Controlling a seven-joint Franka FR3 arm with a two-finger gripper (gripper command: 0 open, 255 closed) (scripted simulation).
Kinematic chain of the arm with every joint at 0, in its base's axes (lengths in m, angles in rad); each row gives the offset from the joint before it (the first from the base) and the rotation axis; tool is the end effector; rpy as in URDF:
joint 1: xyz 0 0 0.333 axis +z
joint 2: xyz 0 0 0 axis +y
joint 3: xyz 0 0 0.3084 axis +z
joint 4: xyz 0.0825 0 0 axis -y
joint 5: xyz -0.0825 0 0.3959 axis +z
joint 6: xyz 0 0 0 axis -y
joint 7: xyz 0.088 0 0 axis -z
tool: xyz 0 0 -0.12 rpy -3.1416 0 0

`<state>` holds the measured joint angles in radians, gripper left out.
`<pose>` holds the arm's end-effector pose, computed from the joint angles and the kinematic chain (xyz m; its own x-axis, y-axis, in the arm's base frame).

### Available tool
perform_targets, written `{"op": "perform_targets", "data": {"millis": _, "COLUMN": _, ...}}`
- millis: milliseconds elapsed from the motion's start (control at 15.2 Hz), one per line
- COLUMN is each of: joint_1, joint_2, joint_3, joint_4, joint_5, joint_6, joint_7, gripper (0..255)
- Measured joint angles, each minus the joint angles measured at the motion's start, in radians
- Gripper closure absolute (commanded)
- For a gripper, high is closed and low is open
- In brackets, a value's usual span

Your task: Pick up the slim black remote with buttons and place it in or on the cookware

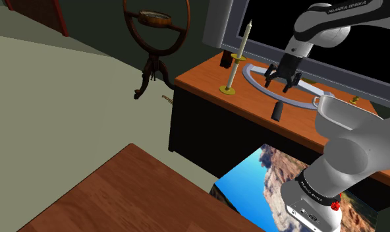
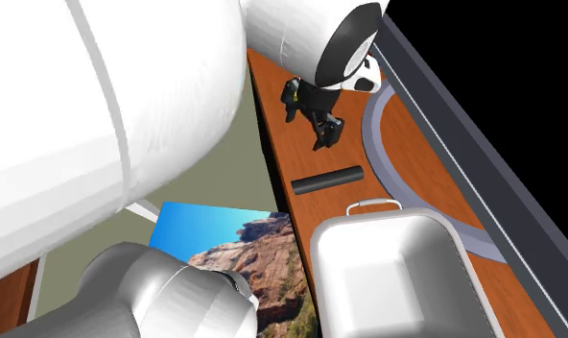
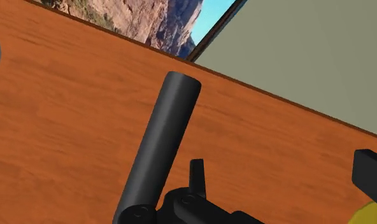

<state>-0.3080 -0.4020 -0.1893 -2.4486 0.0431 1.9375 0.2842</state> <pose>0.3710 -0.1968 0.4096 0.7072 -0.6924 -0.1430 -0.7053 -0.7050 -0.0745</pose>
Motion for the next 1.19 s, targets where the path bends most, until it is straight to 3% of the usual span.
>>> {"op": "perform_targets", "data": {"millis": 594, "joint_1": -0.128, "joint_2": 0.146, "joint_3": -0.106, "joint_4": -0.073, "joint_5": 0.027, "joint_6": 0.156, "joint_7": 0.152, "gripper": 0}}
{"op": "perform_targets", "data": {"millis": 1188, "joint_1": -0.124, "joint_2": 0.210, "joint_3": -0.113, "joint_4": -0.137, "joint_5": 0.056, "joint_6": 0.277, "joint_7": 0.147, "gripper": 0}}
